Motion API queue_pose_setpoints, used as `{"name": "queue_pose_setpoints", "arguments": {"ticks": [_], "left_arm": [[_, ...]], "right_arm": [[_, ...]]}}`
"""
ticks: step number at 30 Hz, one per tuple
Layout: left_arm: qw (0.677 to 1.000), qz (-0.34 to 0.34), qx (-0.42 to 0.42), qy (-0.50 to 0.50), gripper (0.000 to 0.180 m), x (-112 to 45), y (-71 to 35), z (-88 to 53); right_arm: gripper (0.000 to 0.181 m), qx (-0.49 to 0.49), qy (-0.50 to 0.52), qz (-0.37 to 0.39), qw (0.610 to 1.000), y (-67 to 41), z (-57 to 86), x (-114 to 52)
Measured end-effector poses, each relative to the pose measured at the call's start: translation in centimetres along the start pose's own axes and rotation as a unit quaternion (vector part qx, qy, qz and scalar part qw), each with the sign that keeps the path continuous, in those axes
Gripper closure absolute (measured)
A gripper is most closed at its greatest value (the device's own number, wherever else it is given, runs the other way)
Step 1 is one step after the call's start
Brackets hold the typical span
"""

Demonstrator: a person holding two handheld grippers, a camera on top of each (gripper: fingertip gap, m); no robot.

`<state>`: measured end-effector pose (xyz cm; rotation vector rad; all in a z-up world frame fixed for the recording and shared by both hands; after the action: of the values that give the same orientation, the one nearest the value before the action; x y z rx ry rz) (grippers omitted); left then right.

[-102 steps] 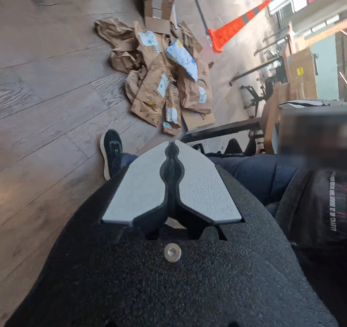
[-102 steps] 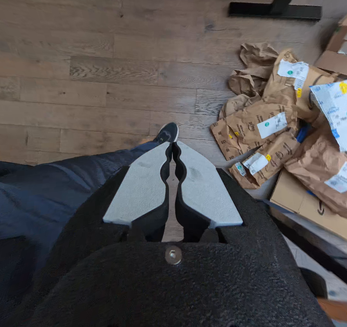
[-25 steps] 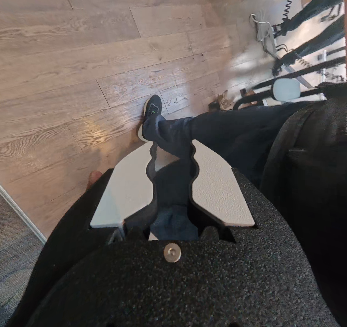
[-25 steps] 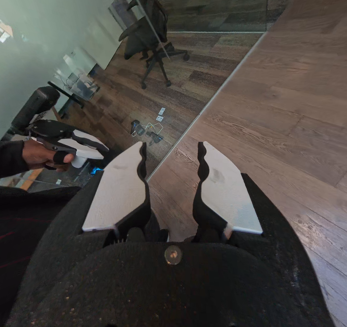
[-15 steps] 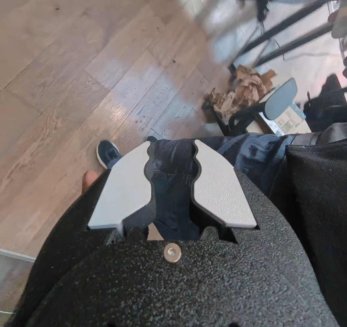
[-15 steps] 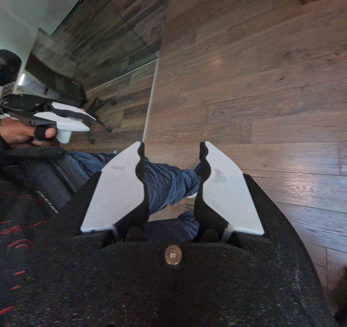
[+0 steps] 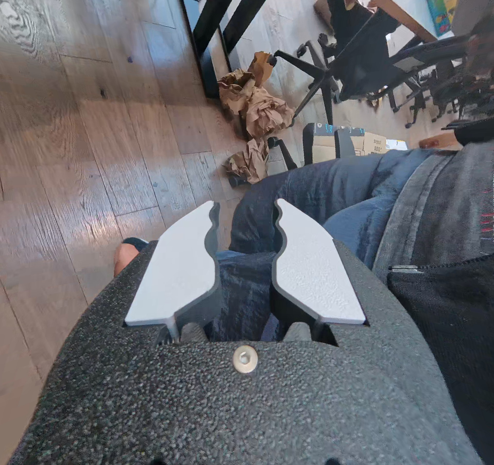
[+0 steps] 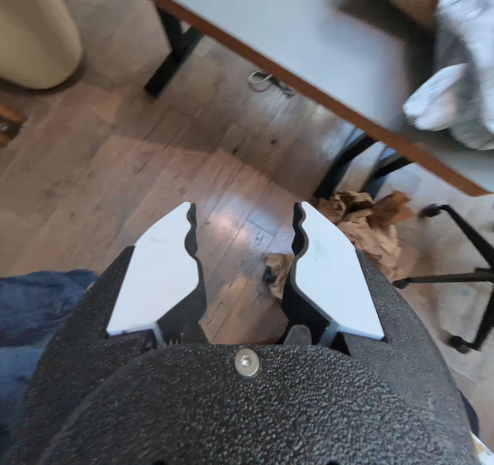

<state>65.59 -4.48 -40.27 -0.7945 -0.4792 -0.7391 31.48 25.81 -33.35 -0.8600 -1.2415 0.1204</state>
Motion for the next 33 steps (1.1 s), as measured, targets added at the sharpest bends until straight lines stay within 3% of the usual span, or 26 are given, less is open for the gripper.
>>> {"name": "queue_pose_setpoints", "arguments": {"ticks": [5,12,17,23,28,33], "left_arm": [[0.998,-0.019,-0.058,0.027,0.141,-1.8,-8.3,-1.8],[0.999,-0.014,0.015,-0.025,0.142,-6.1,-12.1,-5.1],[0.994,-0.019,0.056,-0.091,0.143,-9.7,-15.2,-2.4],[0.996,-0.008,0.007,-0.094,0.144,-15.3,-24.4,1.0],[0.995,-0.006,-0.053,-0.090,0.144,-19.1,-30.1,2.6],[0.991,0.049,-0.066,-0.102,0.145,-21.2,-33.2,2.7]], "right_arm": [[0.105,-0.031,0.160,0.000,0.987,-7.7,10.8,-2.9],[0.107,-0.048,0.320,0.008,0.946,-14.7,29.4,-8.2],[0.106,-0.036,0.316,-0.027,0.948,-18.1,41.1,-14.8],[0.104,0.018,0.315,-0.064,0.947,-21.4,49.0,-21.5],[0.106,0.046,0.291,-0.051,0.954,-22.8,50.8,-23.7],[0.113,0.047,0.250,-0.035,0.967,-23.2,50.5,-23.5]]}}
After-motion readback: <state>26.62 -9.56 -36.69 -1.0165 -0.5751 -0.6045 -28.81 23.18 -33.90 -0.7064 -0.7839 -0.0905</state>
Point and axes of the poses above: each gripper's, where its closed fingertips meet, x back along the fingers, y out of its underside, z = x × y across the jaws, the point moved 8 cm from there along x, back along the fingers, and after that the axes turned 6 degrees about x, right-handed, at the moved point
